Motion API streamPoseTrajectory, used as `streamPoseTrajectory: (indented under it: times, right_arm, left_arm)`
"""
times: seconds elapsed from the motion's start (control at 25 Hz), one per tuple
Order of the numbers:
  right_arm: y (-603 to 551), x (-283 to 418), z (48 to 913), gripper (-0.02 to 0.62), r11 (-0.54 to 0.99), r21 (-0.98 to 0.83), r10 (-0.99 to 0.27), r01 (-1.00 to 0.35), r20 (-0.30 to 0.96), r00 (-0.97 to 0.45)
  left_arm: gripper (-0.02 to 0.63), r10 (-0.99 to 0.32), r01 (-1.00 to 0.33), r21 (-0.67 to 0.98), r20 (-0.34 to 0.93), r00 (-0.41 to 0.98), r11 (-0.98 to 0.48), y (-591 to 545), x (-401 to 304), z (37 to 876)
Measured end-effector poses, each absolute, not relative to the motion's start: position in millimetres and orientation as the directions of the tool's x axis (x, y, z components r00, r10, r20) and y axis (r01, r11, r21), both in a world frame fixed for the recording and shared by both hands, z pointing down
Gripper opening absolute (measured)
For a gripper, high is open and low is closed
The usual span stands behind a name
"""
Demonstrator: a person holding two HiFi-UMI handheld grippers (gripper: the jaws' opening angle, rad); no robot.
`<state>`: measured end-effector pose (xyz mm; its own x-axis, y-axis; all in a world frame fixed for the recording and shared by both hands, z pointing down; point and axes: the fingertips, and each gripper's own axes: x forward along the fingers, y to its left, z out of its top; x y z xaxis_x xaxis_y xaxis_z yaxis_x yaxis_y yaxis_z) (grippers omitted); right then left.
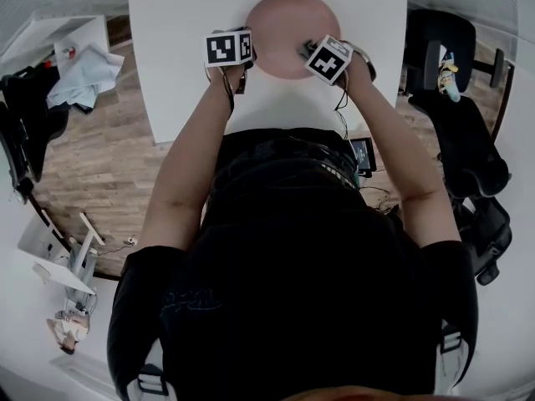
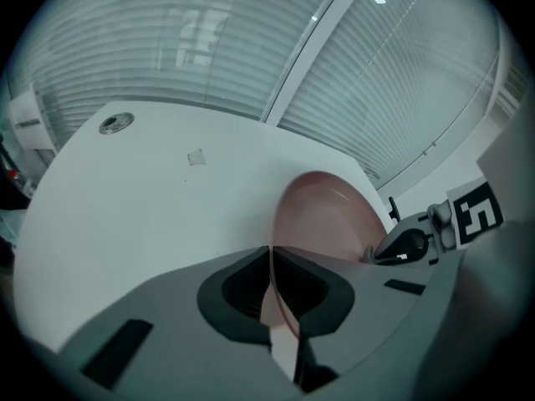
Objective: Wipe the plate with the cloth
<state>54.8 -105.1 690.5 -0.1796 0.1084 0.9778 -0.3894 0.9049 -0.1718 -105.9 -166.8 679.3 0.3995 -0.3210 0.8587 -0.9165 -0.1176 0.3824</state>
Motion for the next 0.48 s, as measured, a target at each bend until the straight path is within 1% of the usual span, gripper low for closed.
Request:
streamPoseTrajectory:
  times: [0.08, 0.2, 0.48]
  right_arm:
    - [-125, 68, 691, 0.035, 0.903, -0.113, 0.058, -0.414, 0.988, -0.143]
    - [-156, 75, 692, 0.035, 0.891, -0.051, -0.008, -0.45, 0.992, -0.127]
    - [-208, 33, 688, 0.035, 0.891, 0.028, -0.12, -0.453, 0.977, -0.176]
  left_arm:
    - [0.026, -0.319, -0.915, 0.386, 0.857, 0.404, -0.119, -167, -107, 679]
    - [0.026, -0.321, -0.913, 0.391, 0.855, 0.407, -0.114, -168, -108, 678]
    - [0.026, -0.331, -0.907, 0.413, 0.847, 0.416, -0.083, -167, -111, 677]
